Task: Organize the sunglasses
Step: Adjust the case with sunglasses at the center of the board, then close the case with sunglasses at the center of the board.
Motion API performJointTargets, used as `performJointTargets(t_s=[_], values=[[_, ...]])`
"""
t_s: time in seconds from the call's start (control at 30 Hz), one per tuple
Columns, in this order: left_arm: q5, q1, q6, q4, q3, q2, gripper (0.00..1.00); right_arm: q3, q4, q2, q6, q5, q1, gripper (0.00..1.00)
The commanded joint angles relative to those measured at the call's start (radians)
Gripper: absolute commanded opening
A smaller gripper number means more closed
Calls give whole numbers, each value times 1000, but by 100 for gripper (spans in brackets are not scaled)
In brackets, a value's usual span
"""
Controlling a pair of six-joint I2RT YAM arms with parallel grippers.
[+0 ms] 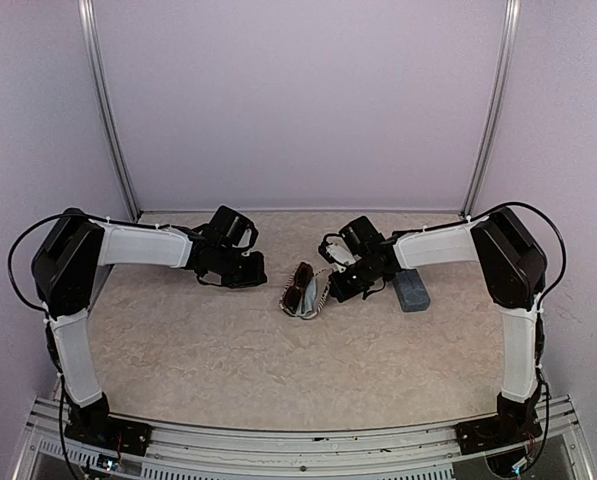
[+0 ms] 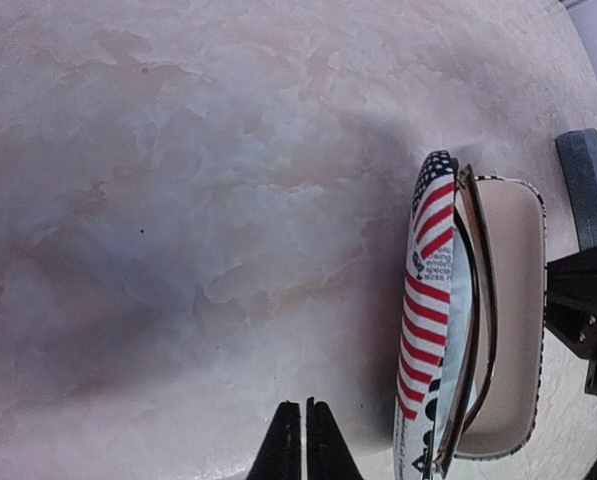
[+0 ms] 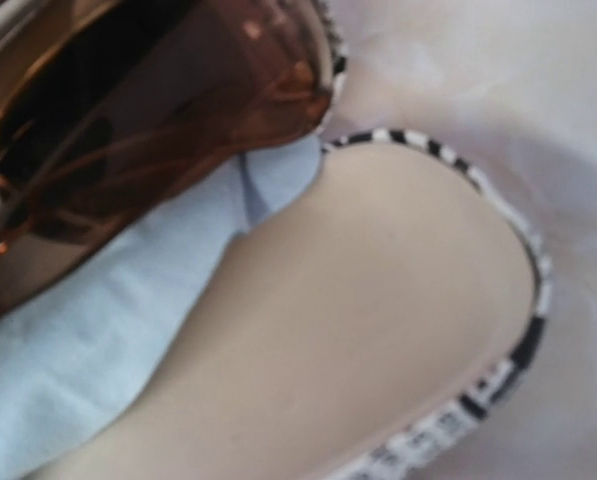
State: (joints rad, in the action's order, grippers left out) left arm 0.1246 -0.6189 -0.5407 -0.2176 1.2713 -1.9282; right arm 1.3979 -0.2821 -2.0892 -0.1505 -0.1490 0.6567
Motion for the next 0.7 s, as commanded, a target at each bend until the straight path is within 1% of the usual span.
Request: performJointTargets(t_s=[0.0,0.13,0.3,0.67], values=[[18,-16,23,-18,89,-91,1,10,11,-2,-24,-31,-5,0],[38,-24,24,-19,146,-175,0,9,18,0,-44,-49,-5,0],[70,-28,22,-16,184,-236,0,9,27,-3,-69,-66,-5,0],[108,-62,1,12,192,-239,0,41,17,-33,-177,-71,0,0]])
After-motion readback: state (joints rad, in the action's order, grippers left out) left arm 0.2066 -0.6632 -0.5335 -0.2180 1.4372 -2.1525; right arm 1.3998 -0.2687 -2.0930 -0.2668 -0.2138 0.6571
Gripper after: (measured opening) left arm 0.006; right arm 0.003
